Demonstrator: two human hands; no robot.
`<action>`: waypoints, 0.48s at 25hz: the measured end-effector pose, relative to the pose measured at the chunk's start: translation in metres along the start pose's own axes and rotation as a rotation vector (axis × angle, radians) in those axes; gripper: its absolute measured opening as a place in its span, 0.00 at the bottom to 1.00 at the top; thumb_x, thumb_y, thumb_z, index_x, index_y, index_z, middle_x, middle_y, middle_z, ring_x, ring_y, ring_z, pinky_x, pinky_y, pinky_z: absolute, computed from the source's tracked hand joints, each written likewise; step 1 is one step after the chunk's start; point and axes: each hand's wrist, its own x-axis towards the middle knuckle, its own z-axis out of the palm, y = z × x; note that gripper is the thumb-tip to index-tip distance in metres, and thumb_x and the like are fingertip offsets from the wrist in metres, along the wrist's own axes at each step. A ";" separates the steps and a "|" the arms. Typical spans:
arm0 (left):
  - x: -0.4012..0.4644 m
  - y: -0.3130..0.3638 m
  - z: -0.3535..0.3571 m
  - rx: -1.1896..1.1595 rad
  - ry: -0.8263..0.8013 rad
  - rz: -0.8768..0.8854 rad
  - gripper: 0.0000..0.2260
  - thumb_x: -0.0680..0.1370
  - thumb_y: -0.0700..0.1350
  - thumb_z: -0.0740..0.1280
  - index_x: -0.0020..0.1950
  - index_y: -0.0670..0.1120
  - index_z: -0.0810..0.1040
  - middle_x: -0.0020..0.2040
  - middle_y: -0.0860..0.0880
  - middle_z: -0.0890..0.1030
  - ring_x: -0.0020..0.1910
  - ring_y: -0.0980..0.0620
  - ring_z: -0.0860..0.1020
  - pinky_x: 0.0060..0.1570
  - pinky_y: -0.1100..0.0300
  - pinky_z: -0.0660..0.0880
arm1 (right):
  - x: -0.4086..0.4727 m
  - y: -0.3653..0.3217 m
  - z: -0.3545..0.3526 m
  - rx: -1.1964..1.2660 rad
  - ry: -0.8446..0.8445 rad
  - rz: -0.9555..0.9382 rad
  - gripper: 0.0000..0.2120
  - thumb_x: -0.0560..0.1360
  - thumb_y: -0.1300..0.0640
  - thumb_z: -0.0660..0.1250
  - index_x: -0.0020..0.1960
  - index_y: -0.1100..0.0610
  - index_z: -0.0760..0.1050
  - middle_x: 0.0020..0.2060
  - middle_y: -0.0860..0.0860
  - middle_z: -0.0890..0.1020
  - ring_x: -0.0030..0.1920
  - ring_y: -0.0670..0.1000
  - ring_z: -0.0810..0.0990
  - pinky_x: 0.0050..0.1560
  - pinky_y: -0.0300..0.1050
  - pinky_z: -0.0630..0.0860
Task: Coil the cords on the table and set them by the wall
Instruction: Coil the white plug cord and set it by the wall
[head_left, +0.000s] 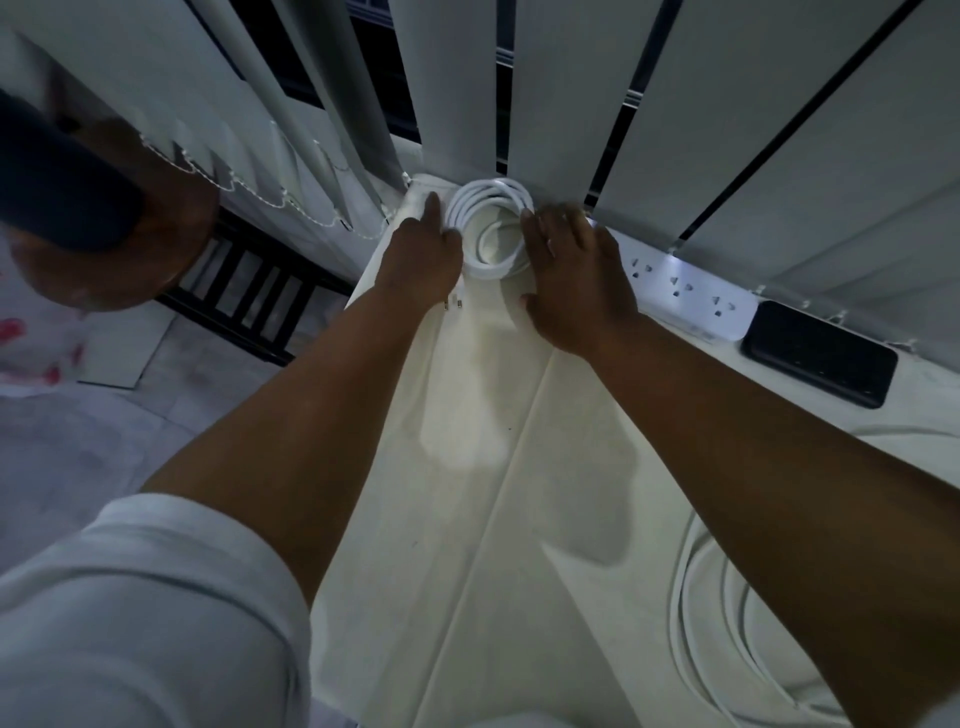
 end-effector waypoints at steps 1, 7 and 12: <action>-0.001 -0.003 -0.002 -0.077 0.007 -0.059 0.26 0.78 0.46 0.57 0.76 0.45 0.59 0.68 0.39 0.73 0.63 0.41 0.74 0.62 0.53 0.71 | -0.001 0.000 -0.002 0.003 0.000 -0.015 0.38 0.76 0.47 0.64 0.79 0.57 0.51 0.77 0.61 0.59 0.75 0.65 0.59 0.73 0.61 0.60; -0.023 -0.026 0.002 -0.279 0.130 -0.157 0.19 0.73 0.49 0.67 0.63 0.45 0.76 0.55 0.46 0.83 0.56 0.49 0.80 0.61 0.60 0.72 | -0.012 -0.008 -0.006 0.010 0.052 -0.003 0.33 0.75 0.53 0.63 0.77 0.57 0.58 0.76 0.62 0.61 0.75 0.63 0.61 0.73 0.63 0.57; -0.028 -0.024 0.001 -0.175 0.117 -0.065 0.21 0.70 0.46 0.72 0.62 0.43 0.77 0.53 0.45 0.82 0.53 0.48 0.80 0.56 0.60 0.71 | -0.010 -0.008 -0.002 0.006 0.045 0.006 0.30 0.77 0.53 0.60 0.77 0.58 0.59 0.77 0.59 0.60 0.77 0.61 0.57 0.75 0.64 0.52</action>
